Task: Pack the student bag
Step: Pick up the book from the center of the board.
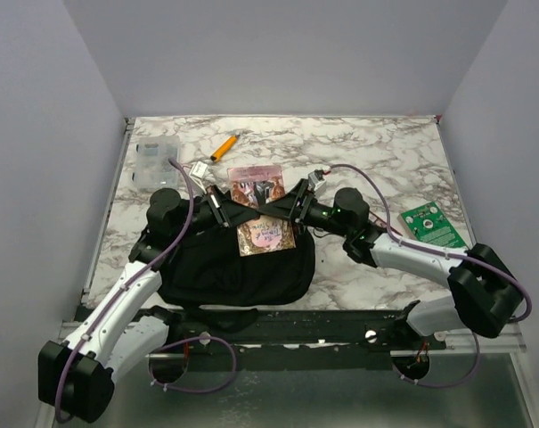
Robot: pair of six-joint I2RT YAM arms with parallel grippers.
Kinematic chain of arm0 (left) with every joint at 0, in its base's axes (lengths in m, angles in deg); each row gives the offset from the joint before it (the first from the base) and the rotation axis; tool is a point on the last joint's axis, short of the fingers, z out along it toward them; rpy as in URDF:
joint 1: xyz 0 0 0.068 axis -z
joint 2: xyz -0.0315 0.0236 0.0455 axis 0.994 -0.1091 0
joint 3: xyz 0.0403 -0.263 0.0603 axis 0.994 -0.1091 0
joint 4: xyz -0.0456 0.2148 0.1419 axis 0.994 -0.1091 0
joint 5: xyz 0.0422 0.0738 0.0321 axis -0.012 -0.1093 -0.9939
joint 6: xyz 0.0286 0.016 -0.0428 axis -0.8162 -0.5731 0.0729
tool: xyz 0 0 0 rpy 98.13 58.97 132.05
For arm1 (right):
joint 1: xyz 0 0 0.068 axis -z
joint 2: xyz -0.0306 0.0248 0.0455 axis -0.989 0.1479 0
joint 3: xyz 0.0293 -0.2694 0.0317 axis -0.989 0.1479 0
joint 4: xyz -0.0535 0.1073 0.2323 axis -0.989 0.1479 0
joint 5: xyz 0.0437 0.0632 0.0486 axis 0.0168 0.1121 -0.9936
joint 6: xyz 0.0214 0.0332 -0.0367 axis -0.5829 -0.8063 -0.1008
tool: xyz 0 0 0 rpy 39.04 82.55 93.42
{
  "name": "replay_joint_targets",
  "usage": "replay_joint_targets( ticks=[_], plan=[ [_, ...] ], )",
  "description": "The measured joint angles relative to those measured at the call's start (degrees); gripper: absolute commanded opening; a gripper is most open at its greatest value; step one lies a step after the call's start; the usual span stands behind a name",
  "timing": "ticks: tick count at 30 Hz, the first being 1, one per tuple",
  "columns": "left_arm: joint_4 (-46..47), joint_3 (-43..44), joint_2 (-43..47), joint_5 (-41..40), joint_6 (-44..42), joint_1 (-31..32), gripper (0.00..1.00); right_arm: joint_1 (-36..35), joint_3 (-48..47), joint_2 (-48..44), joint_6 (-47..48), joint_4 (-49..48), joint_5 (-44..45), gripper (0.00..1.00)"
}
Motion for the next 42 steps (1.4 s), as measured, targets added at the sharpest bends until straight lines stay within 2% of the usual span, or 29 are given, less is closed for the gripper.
replay_joint_targets(
  ticks=[5, 10, 22, 33, 36, 38, 42],
  plan=[
    [1.11, 1.97, -3.78, -1.27, 0.85, 0.0, 0.0, -0.55, 4.31, -4.92, -2.8, 1.64, 7.93, 0.93],
    [3.39, 2.71, -5.31, -2.51, 2.47, 0.0, 0.0, -2.21, 7.67, -9.49, -5.27, 1.75, 13.9, 0.94],
    [5.66, 2.71, -3.82, -5.92, 6.12, -1.09, 0.0, -5.84, 6.01, -9.9, -5.66, 0.7, 16.87, 0.95],
    [7.69, 4.42, 0.72, -10.75, 10.71, -1.38, 0.0, -10.21, 8.04, -10.6, -5.6, -11.06, 19.85, 0.99],
    [7.72, 4.42, 1.57, -11.52, 11.23, -1.4, 0.0, -10.49, 9.33, -12.02, -4.94, -11.69, 21.55, 1.0],
    [7.72, 4.37, 1.9, -12.11, 11.43, -1.38, 0.0, -10.51, 9.53, -13.64, -3.91, -10.25, 23.17, 0.99],
    [7.89, 2.71, 3.85, -16.22, 12.22, -1.33, 0.0, -10.49, 8.15, -16.79, -2.64, -5.53, 27.36, 0.88]
  ],
)
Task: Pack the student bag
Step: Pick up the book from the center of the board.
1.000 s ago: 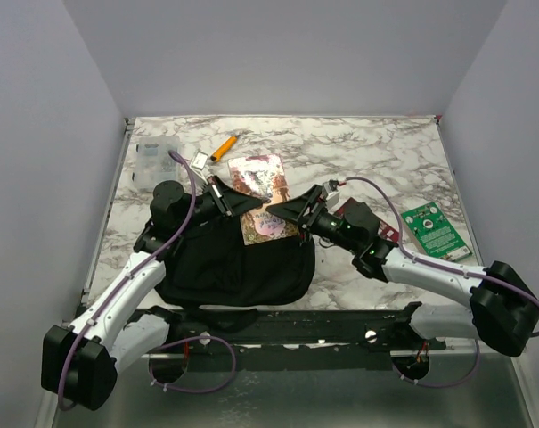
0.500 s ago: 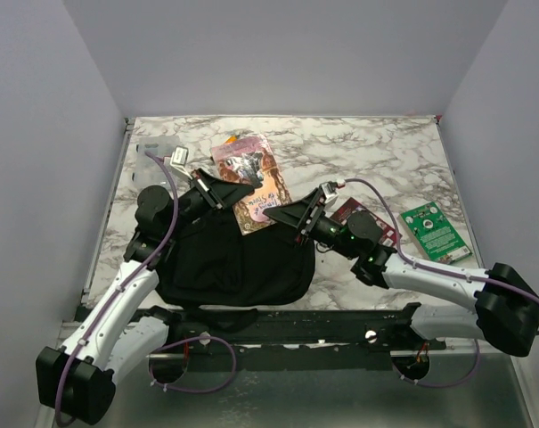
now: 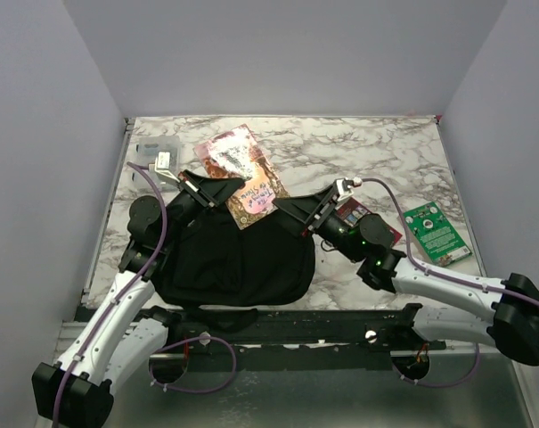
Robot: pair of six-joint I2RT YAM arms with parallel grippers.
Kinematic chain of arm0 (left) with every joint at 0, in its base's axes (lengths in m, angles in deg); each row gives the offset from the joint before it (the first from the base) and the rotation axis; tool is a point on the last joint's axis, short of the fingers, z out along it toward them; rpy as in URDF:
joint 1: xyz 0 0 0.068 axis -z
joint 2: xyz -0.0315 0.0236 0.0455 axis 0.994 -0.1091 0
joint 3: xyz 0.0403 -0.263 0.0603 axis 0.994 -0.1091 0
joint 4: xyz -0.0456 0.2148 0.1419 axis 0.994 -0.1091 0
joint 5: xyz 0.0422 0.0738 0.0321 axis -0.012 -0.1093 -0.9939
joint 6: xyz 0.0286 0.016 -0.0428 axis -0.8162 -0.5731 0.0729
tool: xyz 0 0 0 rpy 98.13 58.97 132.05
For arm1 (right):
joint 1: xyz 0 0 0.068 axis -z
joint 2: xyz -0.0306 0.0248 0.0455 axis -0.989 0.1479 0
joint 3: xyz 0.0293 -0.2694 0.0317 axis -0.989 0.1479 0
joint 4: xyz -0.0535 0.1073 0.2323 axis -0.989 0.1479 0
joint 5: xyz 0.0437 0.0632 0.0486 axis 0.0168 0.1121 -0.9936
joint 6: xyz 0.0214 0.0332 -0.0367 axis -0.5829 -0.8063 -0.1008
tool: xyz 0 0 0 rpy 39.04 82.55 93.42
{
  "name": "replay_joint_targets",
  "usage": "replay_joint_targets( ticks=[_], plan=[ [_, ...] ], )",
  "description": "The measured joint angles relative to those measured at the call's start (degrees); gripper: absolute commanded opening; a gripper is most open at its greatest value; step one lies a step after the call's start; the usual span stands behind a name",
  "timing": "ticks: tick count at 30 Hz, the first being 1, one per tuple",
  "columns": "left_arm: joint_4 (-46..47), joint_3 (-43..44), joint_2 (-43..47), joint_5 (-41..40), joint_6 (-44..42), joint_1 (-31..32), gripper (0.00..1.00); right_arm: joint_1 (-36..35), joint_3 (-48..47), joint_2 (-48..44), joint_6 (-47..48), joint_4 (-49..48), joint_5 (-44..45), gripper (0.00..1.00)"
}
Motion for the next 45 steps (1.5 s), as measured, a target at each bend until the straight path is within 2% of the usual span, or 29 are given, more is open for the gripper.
replay_joint_targets(
  ticks=[2, 4, 6, 11, 19, 27, 32, 35, 36, 38, 40, 42, 45],
  plan=[
    [0.15, -0.7, 0.31, -1.73, 1.03, 0.0, 0.0, -0.09, -1.73, 1.22, 0.07, 0.2, 1.07, 0.79],
    [0.22, -0.92, -0.13, -2.84, 1.99, 0.0, 0.0, -0.39, -5.05, 5.01, -0.44, -0.07, 1.9, 0.56],
    [0.68, -1.36, -1.05, -3.93, 3.41, 0.0, 0.0, -1.27, -9.07, 10.27, -0.92, -0.96, 2.49, 0.48],
    [1.25, -2.29, -1.46, -6.16, 4.61, 0.11, 0.0, -5.64, -12.83, 19.06, -2.21, -4.83, 6.95, 0.36],
    [2.8, -7.39, 1.29, -10.29, 7.5, 0.26, 0.0, -12.11, -12.83, 20.39, -3.41, -8.0, 22.64, 0.39],
    [4.13, -9.57, 3.54, -12.9, 9.62, 0.37, 0.0, -13.09, -12.83, 21.57, -4.5, -9.42, 28.83, 0.31],
    [4.9, -9.77, 3.78, -12.98, 9.66, 0.42, 0.0, -13.09, -12.81, 21.55, -5.11, -9.03, 31.76, 0.01],
    [5.14, -9.77, 3.85, -12.98, 9.29, 0.59, 0.0, -13.09, -12.81, 21.55, -5.05, -8.28, 32.13, 0.0],
    [5.14, -9.77, 3.82, -12.96, 9.01, 0.66, 0.1, -13.09, -12.81, 21.55, -4.94, -8.2, 32.2, 0.0],
    [5.11, -9.77, 3.85, -12.55, 7.67, 0.66, 0.44, -13.11, -12.81, 21.49, -4.61, -7.69, 32.37, 0.0],
    [4.72, -9.77, 4.15, -11.04, 4.83, 0.59, 0.62, -13.2, -12.81, 20.65, -3.54, -5.77, 32.96, 0.0],
    [3.89, -9.79, 4.79, -8.85, 2.8, 0.66, 0.69, -13.18, -12.81, 18.38, -2.25, -1.31, 34.34, 0.0],
    [1.57, -10.82, 7.1, -3.67, -1.75, 0.66, 0.72, -12.74, -12.81, 13.6, 0.26, 6.93, 36.81, 0.0]
  ],
)
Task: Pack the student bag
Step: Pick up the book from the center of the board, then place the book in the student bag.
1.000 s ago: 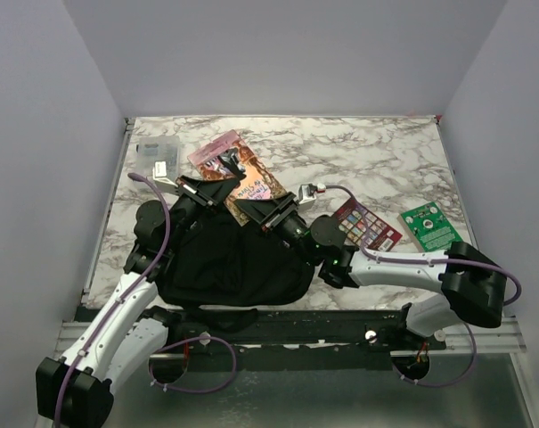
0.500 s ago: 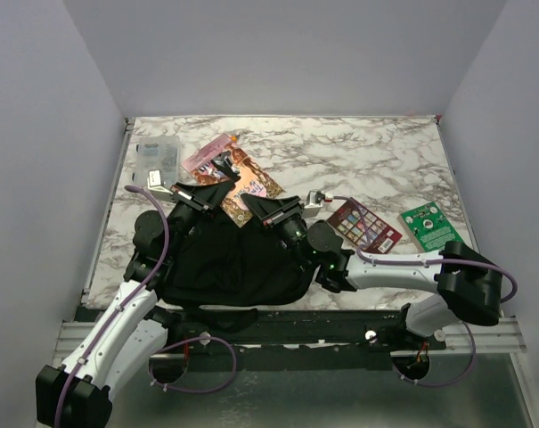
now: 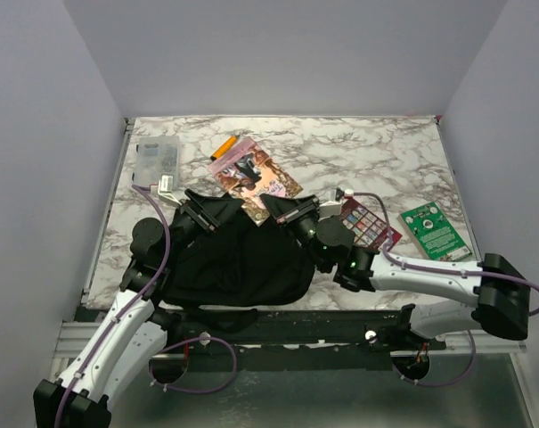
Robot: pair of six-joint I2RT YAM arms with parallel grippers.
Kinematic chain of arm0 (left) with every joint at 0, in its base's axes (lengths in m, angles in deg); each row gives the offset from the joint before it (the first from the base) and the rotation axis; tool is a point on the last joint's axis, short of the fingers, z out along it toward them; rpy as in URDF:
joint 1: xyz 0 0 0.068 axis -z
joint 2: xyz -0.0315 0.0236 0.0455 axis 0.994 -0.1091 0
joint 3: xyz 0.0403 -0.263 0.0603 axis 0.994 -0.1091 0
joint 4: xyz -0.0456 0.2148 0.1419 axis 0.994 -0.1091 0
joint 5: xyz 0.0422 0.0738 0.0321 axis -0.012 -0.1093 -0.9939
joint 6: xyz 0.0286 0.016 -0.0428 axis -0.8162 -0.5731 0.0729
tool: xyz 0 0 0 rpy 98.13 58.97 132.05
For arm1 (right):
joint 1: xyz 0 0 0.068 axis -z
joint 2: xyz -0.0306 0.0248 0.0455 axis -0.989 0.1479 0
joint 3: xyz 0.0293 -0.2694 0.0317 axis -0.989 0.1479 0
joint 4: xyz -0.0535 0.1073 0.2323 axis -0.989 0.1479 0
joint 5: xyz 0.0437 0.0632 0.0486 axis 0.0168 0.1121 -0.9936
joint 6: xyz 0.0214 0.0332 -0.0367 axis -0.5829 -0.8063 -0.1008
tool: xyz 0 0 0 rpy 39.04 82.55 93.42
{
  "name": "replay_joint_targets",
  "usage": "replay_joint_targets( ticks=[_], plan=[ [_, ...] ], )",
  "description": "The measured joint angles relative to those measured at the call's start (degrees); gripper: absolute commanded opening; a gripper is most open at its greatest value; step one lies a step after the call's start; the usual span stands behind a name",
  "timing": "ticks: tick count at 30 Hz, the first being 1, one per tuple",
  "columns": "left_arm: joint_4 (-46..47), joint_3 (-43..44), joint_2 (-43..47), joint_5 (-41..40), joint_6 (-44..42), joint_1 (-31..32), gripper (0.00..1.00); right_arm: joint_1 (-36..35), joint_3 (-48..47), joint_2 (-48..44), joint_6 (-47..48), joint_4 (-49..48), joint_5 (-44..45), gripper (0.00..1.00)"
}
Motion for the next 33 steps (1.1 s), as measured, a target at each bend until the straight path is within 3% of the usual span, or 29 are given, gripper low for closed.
replay_joint_targets(
  ticks=[5, 8, 13, 15, 18, 23, 33],
  plan=[
    [-10.4, -1.09, 4.74, 8.07, -9.57, 0.09, 0.72, 8.17, -0.02, -8.02, 6.05, 15.3, -2.78, 0.0],
    [-20.06, -0.98, 7.23, 11.26, -16.31, 0.48, 0.83, 15.67, -0.13, -11.96, 12.37, 25.29, -5.92, 0.0],
    [-32.22, 0.28, 9.16, 8.15, -23.08, 6.43, 0.83, 21.35, -0.52, -18.8, 24.2, 40.76, -7.98, 0.0],
    [-35.34, 1.49, 8.2, 2.14, -24.61, 13.77, 0.83, 22.36, -2.34, -20.06, 28.65, 46.45, -8.81, 0.0],
    [-37.31, 3.54, 3.56, -4.63, -25.59, 23.12, 0.84, 23.04, -6.19, -19.5, 33.46, 54.34, -8.98, 0.0],
    [-39.15, 12.61, -14.82, -17.33, -27.69, 35.89, 0.87, 23.15, -5.73, -20.68, 36.13, 63.89, -8.92, 0.0],
    [-41.22, 31.02, -40.59, -25.31, -32.02, 39.6, 0.87, 23.19, -0.04, -36.79, 36.15, 72.35, -9.77, 0.0]
  ],
)
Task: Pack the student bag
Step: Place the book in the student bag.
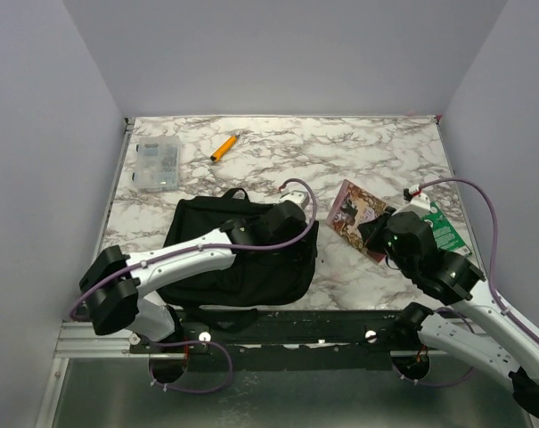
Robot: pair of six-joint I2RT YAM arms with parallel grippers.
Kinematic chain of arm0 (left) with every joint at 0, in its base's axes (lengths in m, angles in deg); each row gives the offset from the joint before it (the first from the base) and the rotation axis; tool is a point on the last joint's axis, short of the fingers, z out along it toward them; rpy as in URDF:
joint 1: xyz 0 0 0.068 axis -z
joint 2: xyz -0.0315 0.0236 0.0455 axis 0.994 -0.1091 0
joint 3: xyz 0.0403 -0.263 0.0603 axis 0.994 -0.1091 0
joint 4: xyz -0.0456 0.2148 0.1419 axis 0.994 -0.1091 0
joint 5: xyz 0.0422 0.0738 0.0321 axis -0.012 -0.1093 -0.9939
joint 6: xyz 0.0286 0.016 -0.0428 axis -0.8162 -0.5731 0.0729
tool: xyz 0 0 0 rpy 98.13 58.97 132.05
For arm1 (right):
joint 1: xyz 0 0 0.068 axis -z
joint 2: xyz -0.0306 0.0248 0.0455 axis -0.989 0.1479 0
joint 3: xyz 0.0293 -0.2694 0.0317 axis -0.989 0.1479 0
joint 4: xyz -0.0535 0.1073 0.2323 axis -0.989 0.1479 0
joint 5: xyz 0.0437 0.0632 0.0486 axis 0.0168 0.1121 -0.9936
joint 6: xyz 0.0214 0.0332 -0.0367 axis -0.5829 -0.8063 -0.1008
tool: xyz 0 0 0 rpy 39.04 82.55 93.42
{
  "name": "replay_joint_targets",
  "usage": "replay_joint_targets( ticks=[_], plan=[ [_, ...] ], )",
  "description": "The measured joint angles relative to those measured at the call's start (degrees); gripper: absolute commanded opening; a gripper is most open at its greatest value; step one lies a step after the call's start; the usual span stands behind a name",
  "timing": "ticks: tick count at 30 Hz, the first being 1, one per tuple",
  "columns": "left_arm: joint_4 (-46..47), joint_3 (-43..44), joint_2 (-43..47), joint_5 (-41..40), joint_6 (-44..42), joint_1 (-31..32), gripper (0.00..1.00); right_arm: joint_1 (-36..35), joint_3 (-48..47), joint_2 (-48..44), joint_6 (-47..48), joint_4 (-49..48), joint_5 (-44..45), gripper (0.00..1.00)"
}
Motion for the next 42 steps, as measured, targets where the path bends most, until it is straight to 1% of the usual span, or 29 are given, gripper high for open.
replay_joint_targets(
  ticks=[3, 8, 10, 12, 13, 15, 17, 19, 21, 22, 27, 31, 34, 37, 42],
  plan=[
    [-1.09, 4.44, -6.05, -0.85, -0.87, 0.66, 0.84, 0.0, 0.0, -1.9, -0.17, 1.68, -0.04, 0.0],
    [-4.87, 8.66, -11.72, -4.04, -2.05, 1.62, 0.67, 0.02, 0.33, -3.48, -0.66, 2.62, -1.03, 0.0],
    [-6.54, 9.77, -13.55, -5.77, -2.43, 1.7, 0.54, 0.02, 0.55, -3.72, -0.92, 2.99, -1.53, 0.0],
    [-8.33, 9.92, -14.67, -7.52, -2.84, 1.7, 0.42, 0.02, 0.76, -3.72, -1.09, 3.1, -2.01, 0.0],
    [-9.25, 9.9, -14.78, -8.35, -2.86, 1.7, 0.33, 0.02, 0.83, -3.76, -1.25, 3.17, -2.32, 0.0],
    [-10.08, 9.81, -14.38, -9.75, -3.02, 1.68, 0.2, 0.02, 0.96, -3.76, -1.33, 3.3, -3.08, 0.0],
    [-10.62, 9.6, -13.05, -11.45, -3.52, 1.7, 0.12, 0.02, 1.05, -3.74, -1.36, 3.43, -4.35, 0.0],
    [-11.15, 9.29, -11.65, -12.79, -4.04, 1.66, 0.06, 0.02, 1.05, -3.65, -1.29, 3.52, -6.36, 0.0],
    [-11.58, 8.26, -8.11, -13.53, -4.74, 0.79, 0.02, 0.04, 1.03, -3.45, -1.29, 4.24, -9.29, 0.0],
    [-11.76, 7.5, -6.21, -13.73, -5.11, 0.35, 0.0, 0.04, 0.98, -3.39, -1.29, 4.68, -10.38, 0.0],
    [-12.17, 4.24, 4.59, -14.27, -7.41, -2.6, 0.0, 0.07, -3.13, -2.1, -1.53, 8.72, -18.03, 0.0],
    [-11.52, 1.73, 12.63, -14.69, -9.81, -3.98, 0.0, 0.11, -6.64, -0.83, -2.78, 8.85, -25.16, 0.0],
    [-10.38, -1.38, 19.12, -14.73, -11.23, -5.4, 0.0, 0.11, -6.84, 0.76, -4.2, 6.08, -31.89, 0.0],
    [-8.94, -4.07, 24.35, -14.38, -12.2, -7.3, 0.0, 0.11, -5.2, 2.8, -5.9, 1.31, -37.7, 0.0],
    [-7.32, -5.66, 28.83, -12.26, -12.41, -9.4, 0.0, 0.11, -0.15, 7.65, -8.35, -7.61, -43.36, 0.0]
  ],
)
